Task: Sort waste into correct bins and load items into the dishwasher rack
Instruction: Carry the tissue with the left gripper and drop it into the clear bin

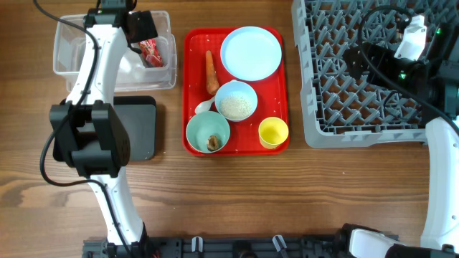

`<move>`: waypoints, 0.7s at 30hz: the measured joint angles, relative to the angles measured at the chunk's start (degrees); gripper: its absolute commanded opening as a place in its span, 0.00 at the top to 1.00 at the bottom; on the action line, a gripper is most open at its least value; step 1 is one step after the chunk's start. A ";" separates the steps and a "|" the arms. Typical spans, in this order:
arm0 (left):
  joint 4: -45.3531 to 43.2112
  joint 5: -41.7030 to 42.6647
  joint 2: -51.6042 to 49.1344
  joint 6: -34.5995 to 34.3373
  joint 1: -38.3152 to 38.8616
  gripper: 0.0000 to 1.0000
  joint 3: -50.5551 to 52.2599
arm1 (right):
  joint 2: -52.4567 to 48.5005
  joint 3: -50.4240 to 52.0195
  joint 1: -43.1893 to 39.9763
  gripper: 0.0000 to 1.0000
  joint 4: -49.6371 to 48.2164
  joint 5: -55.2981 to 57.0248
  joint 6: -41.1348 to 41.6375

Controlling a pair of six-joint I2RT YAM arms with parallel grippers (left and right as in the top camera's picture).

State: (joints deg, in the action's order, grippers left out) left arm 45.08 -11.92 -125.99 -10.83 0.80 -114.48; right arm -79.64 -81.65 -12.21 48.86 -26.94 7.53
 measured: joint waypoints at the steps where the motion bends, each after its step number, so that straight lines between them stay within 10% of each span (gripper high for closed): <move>1: -0.52 0.02 0.22 0.00 0.37 0.00 0.00 | 0.00 0.00 0.00 0.00 0.00 0.00 0.00; 9: -1.20 0.04 6.58 0.22 3.76 0.05 0.00 | 0.00 0.00 0.00 0.00 0.00 0.00 0.00; 13: 1.73 0.46 8.79 1.44 5.09 0.85 0.00 | 0.00 0.00 0.00 0.00 0.00 0.00 0.00; 15: 2.97 0.72 8.46 -0.57 4.59 0.90 0.00 | 0.00 0.00 0.00 0.00 0.02 0.00 0.00; 16: 3.80 0.74 8.22 -1.73 4.04 0.88 0.00 | 0.00 0.00 0.00 0.00 0.00 0.00 0.00; 18: 5.53 0.83 7.34 -5.86 2.29 0.00 0.00 | 0.00 0.00 0.00 0.00 0.17 0.02 0.00; 21: 5.42 0.85 6.38 -8.41 1.07 0.04 0.00 | 0.00 0.00 0.00 0.00 0.44 0.00 0.00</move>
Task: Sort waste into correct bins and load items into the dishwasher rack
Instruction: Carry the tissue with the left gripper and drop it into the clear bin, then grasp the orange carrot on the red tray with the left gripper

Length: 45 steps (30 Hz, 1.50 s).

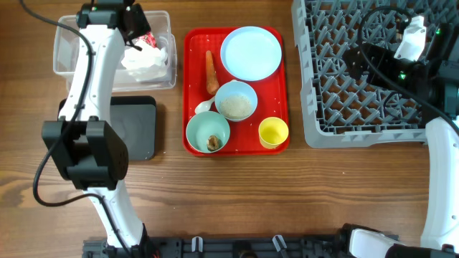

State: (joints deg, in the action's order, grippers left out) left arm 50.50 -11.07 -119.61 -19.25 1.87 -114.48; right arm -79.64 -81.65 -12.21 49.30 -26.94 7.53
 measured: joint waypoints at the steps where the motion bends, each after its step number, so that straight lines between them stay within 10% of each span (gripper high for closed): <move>1: -0.09 0.04 -0.09 -0.24 0.00 0.06 0.00 | 0.00 0.00 0.00 0.00 0.00 0.00 0.00; 11: 5.60 16.37 -0.09 8.87 8.70 0.14 0.00 | 0.00 0.00 0.00 0.00 -0.02 0.00 -0.02; 31: 4.15 13.92 -16.59 -8.35 18.60 0.27 0.00 | 0.00 0.00 0.00 0.00 1.62 0.00 -0.02; 38: 2.62 13.07 -18.58 -8.61 18.58 0.84 -0.15 | 0.00 0.00 0.00 0.00 1.97 0.00 -0.02; 45: 3.23 13.40 -18.73 -8.92 18.25 0.95 -0.87 | 0.00 0.00 0.00 0.00 1.97 0.00 -0.02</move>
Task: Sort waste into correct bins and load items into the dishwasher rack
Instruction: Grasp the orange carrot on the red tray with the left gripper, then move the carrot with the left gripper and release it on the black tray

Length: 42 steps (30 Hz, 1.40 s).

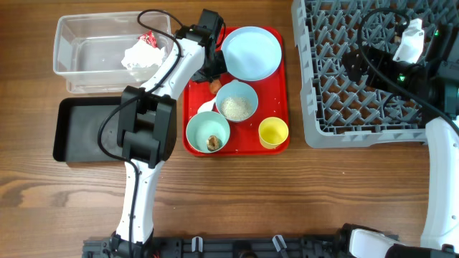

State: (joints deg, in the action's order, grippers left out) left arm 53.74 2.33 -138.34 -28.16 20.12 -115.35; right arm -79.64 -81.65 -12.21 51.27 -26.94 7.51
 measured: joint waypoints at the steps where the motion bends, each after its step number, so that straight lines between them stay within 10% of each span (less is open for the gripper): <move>1: 0.07 -0.02 0.02 0.00 0.00 0.94 -0.02 | 0.00 0.00 0.00 0.00 0.00 0.00 0.00; 15: 9.90 -0.24 20.81 1.55 -2.78 0.89 1.09 | 0.00 0.00 0.00 0.00 -0.04 0.00 0.00; 27: 42.51 -6.84 33.81 1.88 -21.97 0.79 1.14 | 0.00 0.00 0.00 0.00 -0.28 0.00 0.00; 34: 40.17 -6.99 34.21 1.92 -31.63 0.84 12.63 | -0.02 0.00 0.00 0.00 0.87 0.00 0.00; 42: 18.08 -5.03 34.38 -0.59 -35.04 0.85 34.05 | -2.43 0.00 0.00 0.00 1.55 0.04 0.00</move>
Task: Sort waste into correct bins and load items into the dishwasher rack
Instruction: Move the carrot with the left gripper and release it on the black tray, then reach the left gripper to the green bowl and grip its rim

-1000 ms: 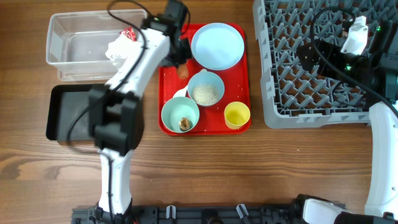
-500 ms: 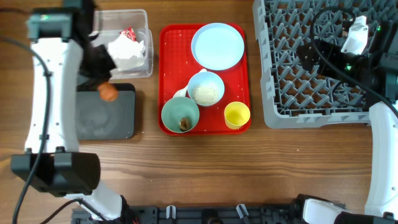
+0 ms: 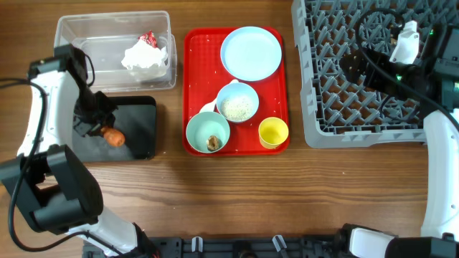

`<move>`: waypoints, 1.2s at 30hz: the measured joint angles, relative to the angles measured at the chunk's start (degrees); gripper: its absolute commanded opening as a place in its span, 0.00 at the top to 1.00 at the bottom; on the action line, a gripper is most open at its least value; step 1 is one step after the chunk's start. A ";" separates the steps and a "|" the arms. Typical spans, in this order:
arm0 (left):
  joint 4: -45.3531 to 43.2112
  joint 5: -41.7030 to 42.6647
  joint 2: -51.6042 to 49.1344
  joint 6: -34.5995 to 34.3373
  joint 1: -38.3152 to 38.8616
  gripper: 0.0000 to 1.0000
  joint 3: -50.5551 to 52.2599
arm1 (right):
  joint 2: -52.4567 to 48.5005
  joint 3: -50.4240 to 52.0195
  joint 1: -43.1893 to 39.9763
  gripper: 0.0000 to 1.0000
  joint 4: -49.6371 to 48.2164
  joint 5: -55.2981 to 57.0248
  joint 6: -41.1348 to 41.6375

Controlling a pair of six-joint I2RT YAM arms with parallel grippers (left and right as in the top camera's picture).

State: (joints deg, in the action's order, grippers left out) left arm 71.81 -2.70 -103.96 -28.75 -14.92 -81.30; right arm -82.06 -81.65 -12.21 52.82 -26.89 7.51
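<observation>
My left gripper [image 3: 102, 129] hangs over the black tray [image 3: 140, 125] at the left, shut on an orange carrot [image 3: 112, 136] that sticks out of its fingers. On the red tray [image 3: 192, 86] stand a light blue plate [image 3: 251, 54], a bowl of rice [image 3: 237, 102], a teal bowl with a food scrap [image 3: 208, 132], a yellow cup [image 3: 273, 132] and a white spoon [image 3: 204, 107]. My right gripper [image 3: 353, 63] hovers over the grey dishwasher rack [image 3: 323, 107]; its jaws are too dark to read.
A clear plastic bin [image 3: 72, 43] at the back left holds a crumpled white tissue [image 3: 147, 56] and a red wrapper [image 3: 148, 39]. The black tray lies just in front of it. Bare wooden table runs along the front.
My left gripper was on the carrot on the red tray. It is now over the black tray with the carrot in it. The carrot's place on the red tray is bare. The right arm shifted slightly.
My left gripper was over the clear bin at the red wrapper, with the carrot on the red tray. Then wrapper and tissue lay in the bin. Then the gripper was at the carrot, and now holds it over the black tray.
</observation>
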 measured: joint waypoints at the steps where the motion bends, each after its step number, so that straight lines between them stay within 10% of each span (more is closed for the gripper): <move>1: -3.32 0.28 0.02 -0.79 -0.20 0.86 2.32 | -0.28 0.00 0.00 0.00 0.13 0.00 0.00; 7: -21.94 1.81 -0.07 -9.68 -2.03 0.77 16.48 | -1.42 0.00 0.00 0.00 0.63 0.13 0.00; 12: -27.65 3.98 0.11 -14.51 -2.08 0.41 19.80 | -1.42 0.00 0.00 0.00 0.57 0.15 0.00; 24: -20.61 8.63 12.31 -5.01 -0.83 0.20 6.82 | -1.42 0.00 0.00 0.00 0.35 0.15 0.00; 30: -20.72 9.92 21.70 8.28 18.40 0.16 5.14 | -1.42 0.00 0.00 0.00 0.26 0.15 0.00; 36: -23.19 8.70 10.19 12.00 39.39 0.25 5.09 | -1.42 0.00 0.00 0.00 0.17 0.13 0.00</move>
State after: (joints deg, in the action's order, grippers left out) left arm 48.62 6.00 -93.78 -16.75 24.47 -76.20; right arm -83.48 -81.65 -12.21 52.99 -26.76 7.51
